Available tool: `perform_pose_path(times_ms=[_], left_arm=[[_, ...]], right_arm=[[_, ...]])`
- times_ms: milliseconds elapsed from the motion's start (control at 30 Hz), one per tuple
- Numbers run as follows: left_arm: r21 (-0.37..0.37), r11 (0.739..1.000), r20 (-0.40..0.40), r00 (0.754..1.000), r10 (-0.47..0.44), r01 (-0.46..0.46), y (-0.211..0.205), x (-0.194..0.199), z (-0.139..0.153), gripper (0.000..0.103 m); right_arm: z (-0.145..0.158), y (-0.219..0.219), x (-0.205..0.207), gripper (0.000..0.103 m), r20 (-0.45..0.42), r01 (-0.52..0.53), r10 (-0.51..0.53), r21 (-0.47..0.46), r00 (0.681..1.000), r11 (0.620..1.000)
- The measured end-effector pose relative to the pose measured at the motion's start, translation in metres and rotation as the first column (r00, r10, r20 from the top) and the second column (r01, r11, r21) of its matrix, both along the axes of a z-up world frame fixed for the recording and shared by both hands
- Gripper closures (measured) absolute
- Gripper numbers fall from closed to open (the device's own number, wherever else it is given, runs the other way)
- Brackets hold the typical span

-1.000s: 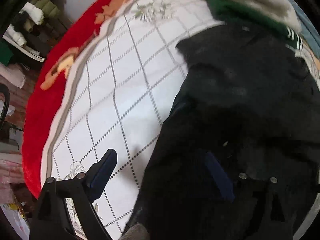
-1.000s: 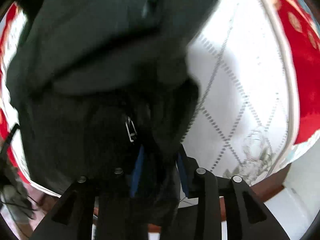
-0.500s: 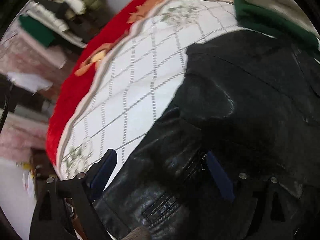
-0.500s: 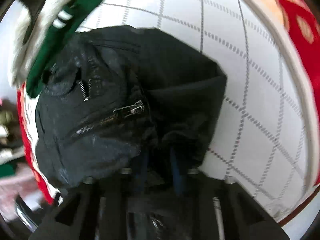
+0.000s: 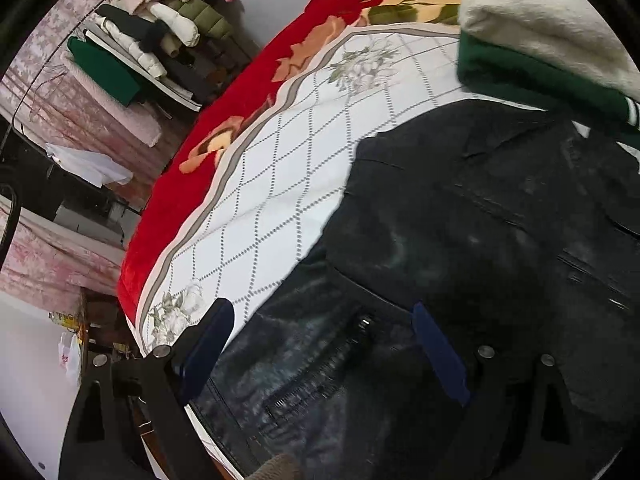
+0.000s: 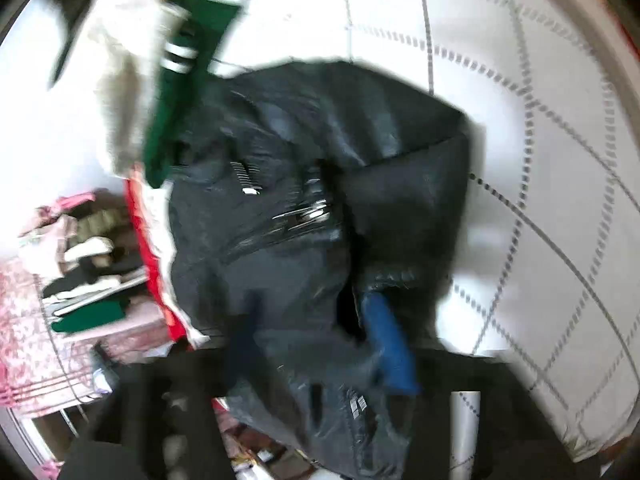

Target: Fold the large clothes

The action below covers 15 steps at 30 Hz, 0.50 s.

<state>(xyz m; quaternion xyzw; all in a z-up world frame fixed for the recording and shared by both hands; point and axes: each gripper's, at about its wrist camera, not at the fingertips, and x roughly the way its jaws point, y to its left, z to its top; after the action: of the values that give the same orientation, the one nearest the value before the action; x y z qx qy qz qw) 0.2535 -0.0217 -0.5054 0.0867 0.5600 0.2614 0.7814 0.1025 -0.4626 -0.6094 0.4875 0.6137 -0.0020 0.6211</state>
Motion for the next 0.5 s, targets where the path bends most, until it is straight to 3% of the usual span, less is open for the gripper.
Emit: perform_pose_path(times_ms=[67,100,133,333,400,500], left_arm=[[0.005,1.0,0.0,1.0,-0.005,0.005,-0.008,-0.004,0.002,0.012],[0.007,1.0,0.001,1.0,-0.004,0.004,-0.01,-0.005,0.003,0.012],[0.01,1.0,0.003,1.0,-0.004,0.004,-0.012,-0.007,0.003,0.012],[0.016,1.0,-0.005,1.0,-0.009,0.009,-0.015,-0.013,0.008,0.012],[0.03,0.999,-0.005,1.0,-0.013,0.013,-0.014,-0.01,0.005,0.012],[0.031,0.999,-0.035,0.999,-0.017,0.018,-0.01,0.006,-0.013,0.012]], right_arm=[[-0.021,0.02,0.017,0.039,-0.051,-0.044,0.044,-0.008,0.998,0.999],[-0.024,0.025,0.023,0.072,-0.068,-0.058,0.055,-0.058,0.996,0.997],[-0.024,0.027,0.023,0.097,-0.07,-0.067,0.061,-0.086,0.996,0.994],[0.033,0.026,-0.017,0.1,0.038,-0.06,0.068,-0.174,0.997,0.983],[0.042,0.03,-0.028,0.1,0.033,-0.079,0.087,-0.196,0.996,0.977],[0.028,0.04,-0.027,0.1,-0.03,-0.151,0.148,-0.227,0.988,0.962]])
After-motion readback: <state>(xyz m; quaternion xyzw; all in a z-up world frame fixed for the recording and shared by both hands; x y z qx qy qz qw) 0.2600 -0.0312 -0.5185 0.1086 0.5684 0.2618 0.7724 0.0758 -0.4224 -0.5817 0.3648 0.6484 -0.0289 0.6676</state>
